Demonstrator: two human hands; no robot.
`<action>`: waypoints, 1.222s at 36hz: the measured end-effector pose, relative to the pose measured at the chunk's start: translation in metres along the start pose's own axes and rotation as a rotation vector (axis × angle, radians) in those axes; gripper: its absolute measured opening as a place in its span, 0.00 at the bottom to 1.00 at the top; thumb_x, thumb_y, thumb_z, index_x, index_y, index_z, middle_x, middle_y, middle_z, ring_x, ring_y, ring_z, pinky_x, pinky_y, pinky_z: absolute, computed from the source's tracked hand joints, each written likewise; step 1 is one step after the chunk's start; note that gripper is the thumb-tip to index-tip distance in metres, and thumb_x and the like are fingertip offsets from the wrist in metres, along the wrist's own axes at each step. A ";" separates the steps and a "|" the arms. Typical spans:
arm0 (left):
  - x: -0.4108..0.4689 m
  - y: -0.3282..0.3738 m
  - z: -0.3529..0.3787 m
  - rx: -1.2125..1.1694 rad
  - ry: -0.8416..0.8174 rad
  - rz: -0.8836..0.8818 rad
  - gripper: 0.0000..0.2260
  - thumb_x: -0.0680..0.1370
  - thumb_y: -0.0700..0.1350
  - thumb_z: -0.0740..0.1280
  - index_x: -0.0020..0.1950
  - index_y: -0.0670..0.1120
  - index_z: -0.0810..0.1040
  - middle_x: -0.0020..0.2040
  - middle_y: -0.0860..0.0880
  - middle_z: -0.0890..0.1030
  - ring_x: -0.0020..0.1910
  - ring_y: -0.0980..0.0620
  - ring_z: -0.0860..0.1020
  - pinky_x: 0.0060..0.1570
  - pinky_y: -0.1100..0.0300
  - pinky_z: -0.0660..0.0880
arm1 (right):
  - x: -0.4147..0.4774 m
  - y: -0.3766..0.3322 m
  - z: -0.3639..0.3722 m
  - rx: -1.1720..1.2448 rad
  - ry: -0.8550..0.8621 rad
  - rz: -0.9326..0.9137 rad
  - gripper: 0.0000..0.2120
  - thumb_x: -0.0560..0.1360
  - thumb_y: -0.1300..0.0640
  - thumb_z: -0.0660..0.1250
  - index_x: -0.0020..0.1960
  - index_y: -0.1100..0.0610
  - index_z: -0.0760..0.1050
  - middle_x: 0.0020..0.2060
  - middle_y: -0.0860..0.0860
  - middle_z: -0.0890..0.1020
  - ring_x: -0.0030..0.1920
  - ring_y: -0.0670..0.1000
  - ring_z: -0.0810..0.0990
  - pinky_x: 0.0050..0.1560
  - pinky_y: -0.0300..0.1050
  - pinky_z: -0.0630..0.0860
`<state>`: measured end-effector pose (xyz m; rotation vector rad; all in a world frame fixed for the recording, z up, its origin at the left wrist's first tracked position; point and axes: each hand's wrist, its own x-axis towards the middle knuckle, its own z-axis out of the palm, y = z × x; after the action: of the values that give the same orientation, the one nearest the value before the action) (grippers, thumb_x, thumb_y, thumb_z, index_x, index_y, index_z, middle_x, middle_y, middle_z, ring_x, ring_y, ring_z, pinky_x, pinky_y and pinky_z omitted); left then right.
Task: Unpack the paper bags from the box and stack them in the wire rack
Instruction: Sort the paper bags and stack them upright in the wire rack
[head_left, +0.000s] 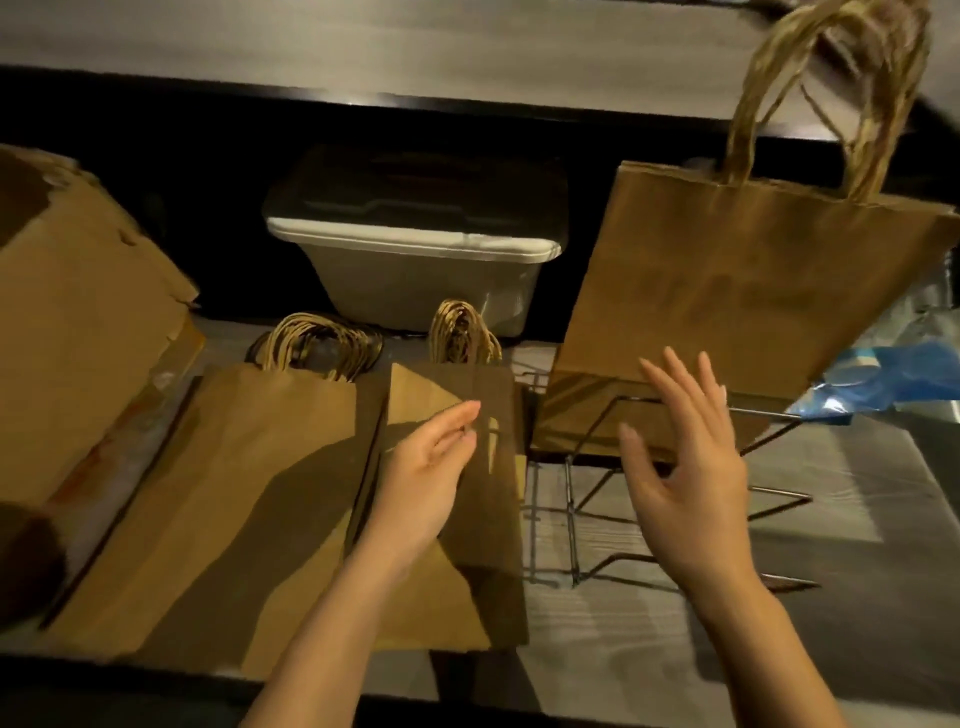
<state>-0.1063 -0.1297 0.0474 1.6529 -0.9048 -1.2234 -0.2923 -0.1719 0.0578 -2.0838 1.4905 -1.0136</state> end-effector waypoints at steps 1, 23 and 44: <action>-0.004 -0.003 -0.009 -0.002 0.029 0.002 0.15 0.81 0.43 0.59 0.66 0.53 0.73 0.59 0.62 0.75 0.55 0.70 0.71 0.46 0.81 0.68 | -0.002 -0.006 0.006 0.022 -0.016 -0.048 0.24 0.75 0.62 0.66 0.69 0.51 0.66 0.69 0.45 0.65 0.75 0.46 0.54 0.74 0.53 0.55; -0.038 -0.081 -0.198 -0.105 0.617 -0.210 0.16 0.81 0.45 0.59 0.69 0.53 0.69 0.67 0.51 0.71 0.64 0.51 0.70 0.65 0.54 0.67 | -0.058 -0.131 0.166 0.190 -0.961 -0.033 0.29 0.76 0.54 0.67 0.70 0.38 0.58 0.74 0.39 0.51 0.72 0.36 0.49 0.64 0.23 0.47; -0.034 -0.090 -0.211 0.407 0.693 -0.205 0.18 0.79 0.45 0.62 0.69 0.52 0.70 0.72 0.43 0.63 0.70 0.43 0.63 0.64 0.46 0.68 | -0.090 -0.132 0.198 0.003 -1.066 0.116 0.31 0.79 0.52 0.63 0.75 0.42 0.50 0.75 0.48 0.33 0.74 0.53 0.30 0.74 0.46 0.43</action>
<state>0.0935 -0.0204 0.0059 2.3290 -0.5666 -0.5145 -0.0760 -0.0605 -0.0153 -1.9525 0.9852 0.1888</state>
